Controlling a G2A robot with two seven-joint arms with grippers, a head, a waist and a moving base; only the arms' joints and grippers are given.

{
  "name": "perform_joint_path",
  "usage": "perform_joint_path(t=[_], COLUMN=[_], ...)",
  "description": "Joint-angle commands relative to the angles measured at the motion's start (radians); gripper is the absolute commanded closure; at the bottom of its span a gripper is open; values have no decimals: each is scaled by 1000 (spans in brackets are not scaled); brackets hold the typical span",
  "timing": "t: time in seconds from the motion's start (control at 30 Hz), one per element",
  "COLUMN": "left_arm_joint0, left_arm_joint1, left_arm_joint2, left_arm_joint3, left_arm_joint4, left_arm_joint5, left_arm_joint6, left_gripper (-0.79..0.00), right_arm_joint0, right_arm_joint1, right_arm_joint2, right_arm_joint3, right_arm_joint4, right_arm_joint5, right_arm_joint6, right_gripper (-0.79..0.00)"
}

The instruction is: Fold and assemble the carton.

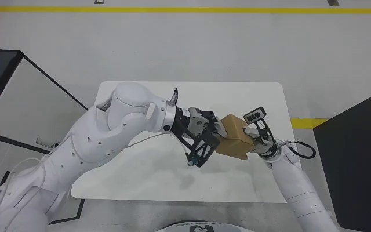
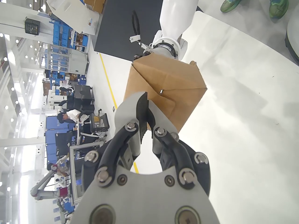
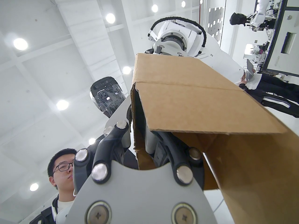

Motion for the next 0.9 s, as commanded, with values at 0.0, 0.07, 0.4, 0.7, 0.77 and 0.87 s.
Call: perform_joint_path(t=[0.0, 0.07, 0.4, 0.7, 0.77, 0.87], left_arm_joint0=[-5, -8, -15, -22, -21, -23], left_arm_joint1=[-1, -2, -1, 7, 8, 10], left_arm_joint2=[7, 12, 16, 27, 29, 31], left_arm_joint3=[4, 8, 10, 2, 1, -3], left_arm_joint4=[10, 11, 25, 74, 80, 89], left_arm_joint5=[1, 4, 9, 18, 19, 7], left_arm_joint6=[-1, 2, 25, 106, 108, 101], left_gripper=[0, 0, 0, 0, 0, 0], right_arm_joint0=[0, 0, 0, 0, 0, 0], right_arm_joint1=[0, 0, 0, 0, 0, 0], right_arm_joint2=[0, 0, 0, 0, 0, 0], right_arm_joint3=[0, 0, 0, 0, 0, 0], right_arm_joint4=[0, 0, 0, 0, 0, 0], right_arm_joint5=[0, 0, 0, 0, 0, 0], right_arm_joint6=[0, 0, 0, 0, 0, 0], right_gripper=[0, 0, 0, 0, 0, 0])
